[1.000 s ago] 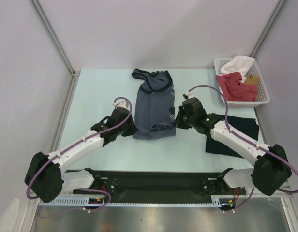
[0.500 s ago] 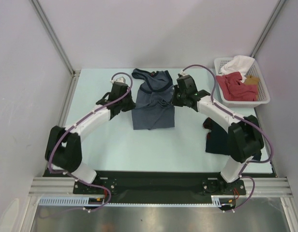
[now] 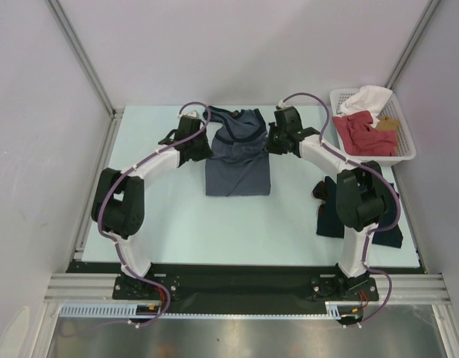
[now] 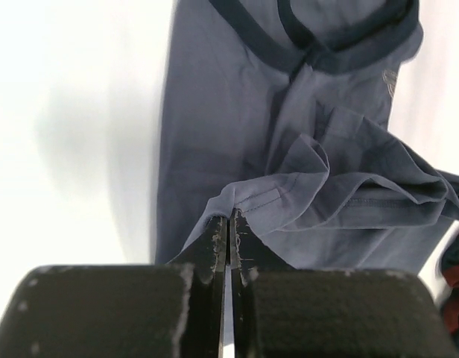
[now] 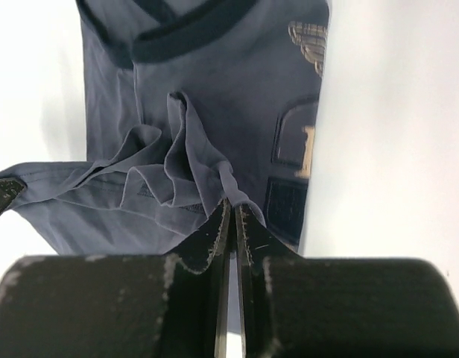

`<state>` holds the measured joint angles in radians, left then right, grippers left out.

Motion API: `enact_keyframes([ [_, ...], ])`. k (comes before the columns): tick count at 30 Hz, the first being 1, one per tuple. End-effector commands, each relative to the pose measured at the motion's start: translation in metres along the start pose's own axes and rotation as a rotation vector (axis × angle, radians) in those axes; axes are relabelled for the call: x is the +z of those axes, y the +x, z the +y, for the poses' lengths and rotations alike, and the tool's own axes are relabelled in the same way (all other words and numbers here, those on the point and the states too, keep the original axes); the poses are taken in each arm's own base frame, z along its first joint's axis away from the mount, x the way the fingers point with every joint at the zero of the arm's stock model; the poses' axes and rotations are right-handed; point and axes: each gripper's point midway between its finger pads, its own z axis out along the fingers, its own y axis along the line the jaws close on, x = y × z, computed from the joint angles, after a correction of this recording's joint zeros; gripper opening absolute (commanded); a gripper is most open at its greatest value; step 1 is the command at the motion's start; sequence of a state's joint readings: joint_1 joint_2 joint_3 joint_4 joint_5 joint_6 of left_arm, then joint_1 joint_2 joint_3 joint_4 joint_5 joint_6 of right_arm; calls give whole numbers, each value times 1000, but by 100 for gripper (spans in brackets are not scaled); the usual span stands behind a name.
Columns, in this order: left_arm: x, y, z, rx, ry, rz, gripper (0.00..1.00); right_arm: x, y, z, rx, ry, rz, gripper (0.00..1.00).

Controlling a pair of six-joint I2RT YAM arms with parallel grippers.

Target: Fold and stack the tank tops

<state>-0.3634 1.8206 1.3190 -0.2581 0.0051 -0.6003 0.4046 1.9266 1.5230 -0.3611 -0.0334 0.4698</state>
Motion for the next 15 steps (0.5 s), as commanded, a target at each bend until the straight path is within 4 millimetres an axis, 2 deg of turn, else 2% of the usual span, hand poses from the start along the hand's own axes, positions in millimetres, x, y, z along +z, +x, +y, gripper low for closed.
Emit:
enact_keyframes([
  [1, 3, -30, -9, 11, 45, -48, 0, 7, -26, 7, -9, -51, -44, 8],
  [10, 27, -39, -5, -9, 67, -28, 0, 26, -40, 1, 11, -58, -58, 9],
  [11, 33, -38, -3, -13, 64, -21, 0, 27, -41, 2, 10, -65, -53, 10],
  [12, 35, -41, -6, -11, 77, -24, 1, 37, -37, -3, 12, -58, -30, 17],
  [13, 37, -43, -7, -10, 84, -25, 7, 40, -38, -2, 5, -64, -22, 20],
  [14, 42, -41, -6, -12, 84, -18, 13, 41, -47, 1, 2, -66, -36, 26],
  [15, 44, -43, -6, -10, 85, -17, 22, 47, -42, -2, 0, -57, -15, 34],
])
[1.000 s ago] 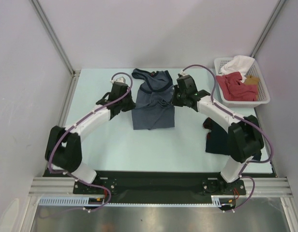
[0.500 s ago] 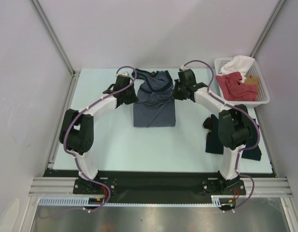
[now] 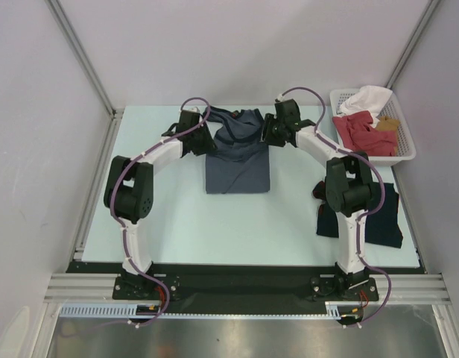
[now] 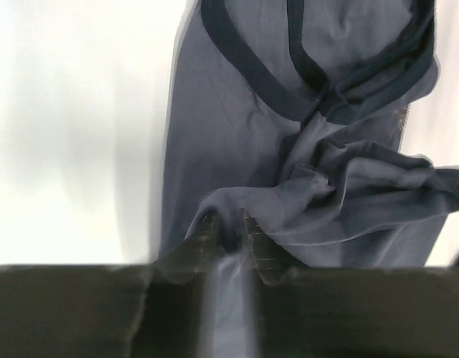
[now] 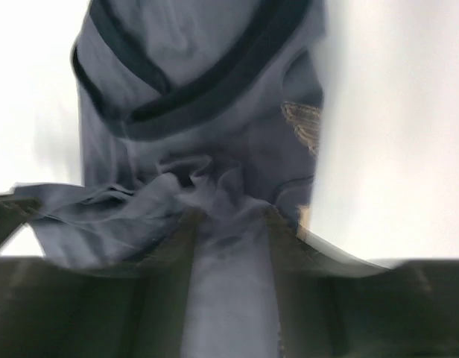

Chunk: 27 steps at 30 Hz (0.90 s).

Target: Fold and stack the tank tops

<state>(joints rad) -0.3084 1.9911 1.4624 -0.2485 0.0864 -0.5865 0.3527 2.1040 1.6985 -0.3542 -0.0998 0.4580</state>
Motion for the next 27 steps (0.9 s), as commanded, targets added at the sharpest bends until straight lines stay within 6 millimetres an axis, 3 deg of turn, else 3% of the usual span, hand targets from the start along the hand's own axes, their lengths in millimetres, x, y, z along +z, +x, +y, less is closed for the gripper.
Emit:
enact_keyframes([
  [1, 2, -33, -17, 18, 68, -62, 45, 6, -20, 6, -23, -25, -24, 53],
  [3, 3, -38, -14, 9, 57, -65, 70, 1, -24, 4, -22, -10, -44, 70],
  [4, 2, -41, -12, 4, 51, -71, 84, -1, -22, 3, -21, -5, -45, 73],
  [6, -7, -47, -5, -7, 26, -91, 95, -5, -13, -5, -15, 9, -43, 80],
  [7, -11, -49, -3, -6, 19, -99, 97, -17, -20, -6, -11, 12, -69, 80],
  [8, -23, -55, -3, -7, 16, -123, 98, -22, -20, -8, -4, 10, -80, 80],
  [9, -26, -49, 2, -7, 5, -114, 98, -22, -2, -19, 7, 25, -48, 80],
  [11, -44, -52, -1, -2, 9, -139, 99, -42, -5, -15, 19, -17, -79, 79],
  [12, -47, -39, 3, -3, 13, -114, 99, -47, 1, -16, 30, -25, -77, 77],
  [13, -52, -34, 2, 1, 30, -107, 98, -49, 25, -23, 38, -34, -33, 76],
  [14, -65, -34, -6, 8, 61, -125, 98, -62, 21, -13, 31, -81, -68, 74],
  [15, -66, -13, 1, 4, 61, -82, 97, -67, 30, -8, 40, -117, -51, 71],
  [16, -69, -3, 2, 8, 66, -72, 95, -67, 56, -16, 46, -114, -4, 69],
  [17, -81, 0, -7, 16, 96, -93, 95, -78, 54, -10, 41, -144, -28, 67],
  [18, -79, 27, 5, 16, 85, -45, 93, -81, 66, -9, 42, -163, -4, 62],
  [20, -89, 44, -1, 34, 121, -44, 91, -84, 93, -16, 44, -168, 36, 59],
  [21, -88, 67, 9, 40, 109, -3, 89, -89, 99, -11, 35, -190, 45, 57],
  [27, -91, 121, 18, 101, 107, 72, 87, -93, 143, -10, -33, -209, 123, 59],
])
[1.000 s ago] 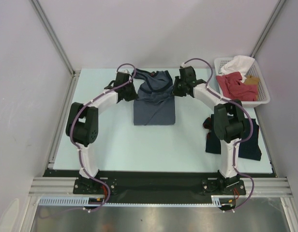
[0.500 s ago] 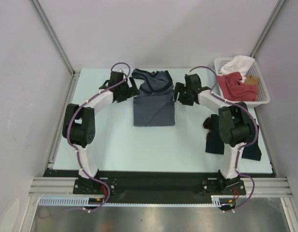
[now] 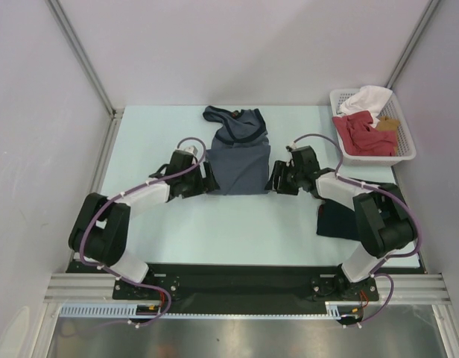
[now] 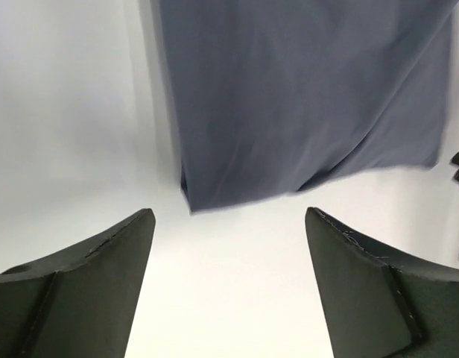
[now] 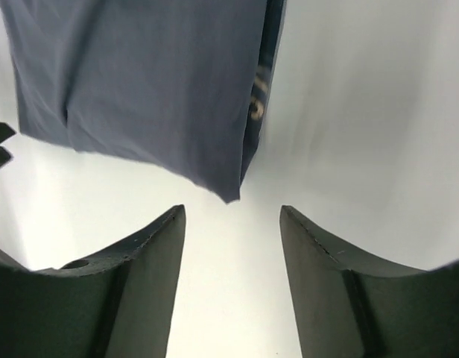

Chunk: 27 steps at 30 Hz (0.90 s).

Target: Fold and stack the tank tops

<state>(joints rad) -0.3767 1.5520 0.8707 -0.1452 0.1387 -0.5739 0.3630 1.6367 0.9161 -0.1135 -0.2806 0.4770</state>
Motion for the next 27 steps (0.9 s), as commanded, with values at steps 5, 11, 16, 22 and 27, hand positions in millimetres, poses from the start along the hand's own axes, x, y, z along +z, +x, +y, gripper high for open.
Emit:
enact_keyframes([
  [5, 1, 21, -3, 107, 33, -41, 89, 10, 14, 24, -120, -52, 3, 61],
  [11, 6, 16, 8, 132, -23, -67, 84, 19, 9, 19, -157, 15, -16, 45],
  [16, 6, 8, 12, 168, -70, -67, 72, 21, 7, 12, -174, 68, -26, 15],
  [22, 10, 4, 14, 196, -80, -73, 56, 21, 9, 8, -177, 82, -26, 0],
  [27, 16, 10, 6, 208, -38, -29, 59, 25, 12, 7, -174, 77, -13, 0],
])
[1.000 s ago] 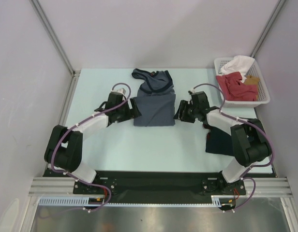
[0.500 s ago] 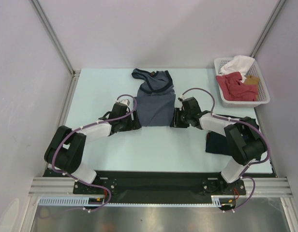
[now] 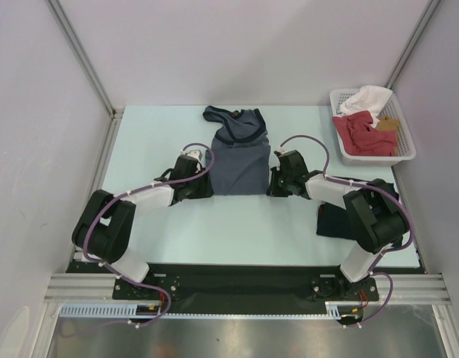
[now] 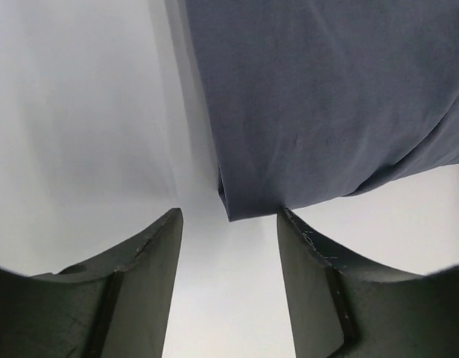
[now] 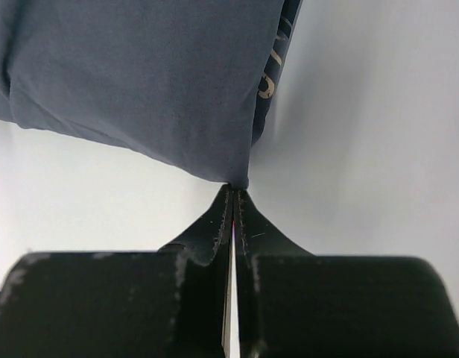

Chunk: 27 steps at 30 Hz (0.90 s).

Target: Fold and stack the tank tops

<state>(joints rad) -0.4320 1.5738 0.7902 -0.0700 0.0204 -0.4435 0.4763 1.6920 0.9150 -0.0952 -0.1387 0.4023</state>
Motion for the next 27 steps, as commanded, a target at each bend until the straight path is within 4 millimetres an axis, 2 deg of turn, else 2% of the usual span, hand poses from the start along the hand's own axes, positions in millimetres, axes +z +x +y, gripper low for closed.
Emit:
enact_keyframes([
  [1, 4, -12, -13, 37, 46, -10, 59, 2, -13, 5, -23, -6, -33, 0],
  [3, 6, -9, -14, 37, 52, 0, 59, 2, -13, 5, -20, -8, -32, 0],
  [5, 10, -7, -15, 36, 60, 8, 53, 3, -13, 5, -20, -7, -33, 0],
  [6, 10, -7, -18, 37, 77, 13, 39, 3, -12, 4, -18, -7, -30, 0],
  [8, 15, -6, -22, 39, 97, 23, 27, 3, -13, 3, -16, -2, -32, 0],
  [9, 15, -8, -28, 42, 127, 27, 12, 3, -13, 2, -15, 0, -33, 0],
  [10, 21, -4, -27, 45, 128, 44, 3, 3, -13, 2, -13, 1, -34, 0],
  [11, 22, -2, -26, 45, 118, 56, 0, 2, -14, 1, -12, 6, -36, 0],
  [14, 23, -2, -12, 42, 44, 60, 0, -1, -15, -8, -7, 48, -43, 0],
  [16, 15, -3, -4, 48, 4, 45, 0, -4, -13, -16, -4, 90, -33, 0],
  [20, -5, -11, 13, 66, -101, 19, 0, -15, -19, -31, -4, 189, -68, 0],
  [24, -27, -20, 16, 82, -135, 0, 0, -32, -26, -33, -20, 240, -111, 0],
  [27, -35, -23, 16, 86, -137, -14, 0, -39, -28, -34, -24, 264, -125, 0],
])
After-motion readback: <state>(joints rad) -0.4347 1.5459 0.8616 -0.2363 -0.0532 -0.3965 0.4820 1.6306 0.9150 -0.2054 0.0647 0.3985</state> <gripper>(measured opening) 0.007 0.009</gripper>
